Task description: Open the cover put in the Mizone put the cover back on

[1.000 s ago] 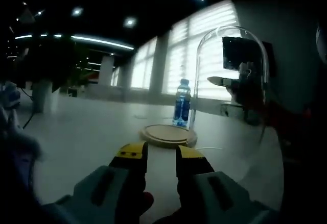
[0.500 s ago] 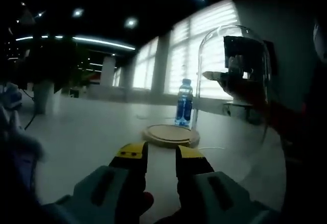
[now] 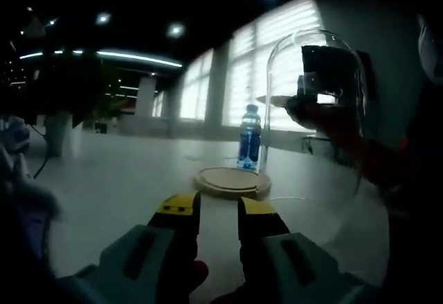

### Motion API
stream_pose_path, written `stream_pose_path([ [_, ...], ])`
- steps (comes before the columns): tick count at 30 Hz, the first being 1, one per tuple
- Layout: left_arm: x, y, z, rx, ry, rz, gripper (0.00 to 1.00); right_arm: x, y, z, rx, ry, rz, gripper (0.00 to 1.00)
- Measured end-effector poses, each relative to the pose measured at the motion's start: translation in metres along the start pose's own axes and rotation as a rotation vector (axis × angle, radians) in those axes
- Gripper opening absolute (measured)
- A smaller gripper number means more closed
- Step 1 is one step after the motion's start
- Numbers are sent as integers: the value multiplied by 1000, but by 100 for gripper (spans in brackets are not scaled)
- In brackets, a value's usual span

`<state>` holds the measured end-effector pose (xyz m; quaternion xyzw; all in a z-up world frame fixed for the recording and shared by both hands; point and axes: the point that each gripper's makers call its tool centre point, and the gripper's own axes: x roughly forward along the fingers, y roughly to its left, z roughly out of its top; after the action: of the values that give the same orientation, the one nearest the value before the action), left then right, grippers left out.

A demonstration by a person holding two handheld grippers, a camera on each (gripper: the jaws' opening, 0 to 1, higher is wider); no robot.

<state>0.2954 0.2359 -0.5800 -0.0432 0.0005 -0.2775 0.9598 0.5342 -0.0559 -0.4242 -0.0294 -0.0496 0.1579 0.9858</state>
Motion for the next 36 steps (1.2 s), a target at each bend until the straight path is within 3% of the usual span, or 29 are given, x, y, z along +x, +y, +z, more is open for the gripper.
stream_pose_path([
  [8,1,2,-1,-1,4,6,17,13,-2,-4,31,-9,17,22],
  [22,3,-3,-5,15,20,-14,17,26,2,-17,-13,22,47,24],
  [28,3,-4,-5,24,23,-13,17,29,-1,-16,13,11,58,24],
  [36,3,-1,-7,29,28,-3,17,39,5,-32,2,53,74,24],
])
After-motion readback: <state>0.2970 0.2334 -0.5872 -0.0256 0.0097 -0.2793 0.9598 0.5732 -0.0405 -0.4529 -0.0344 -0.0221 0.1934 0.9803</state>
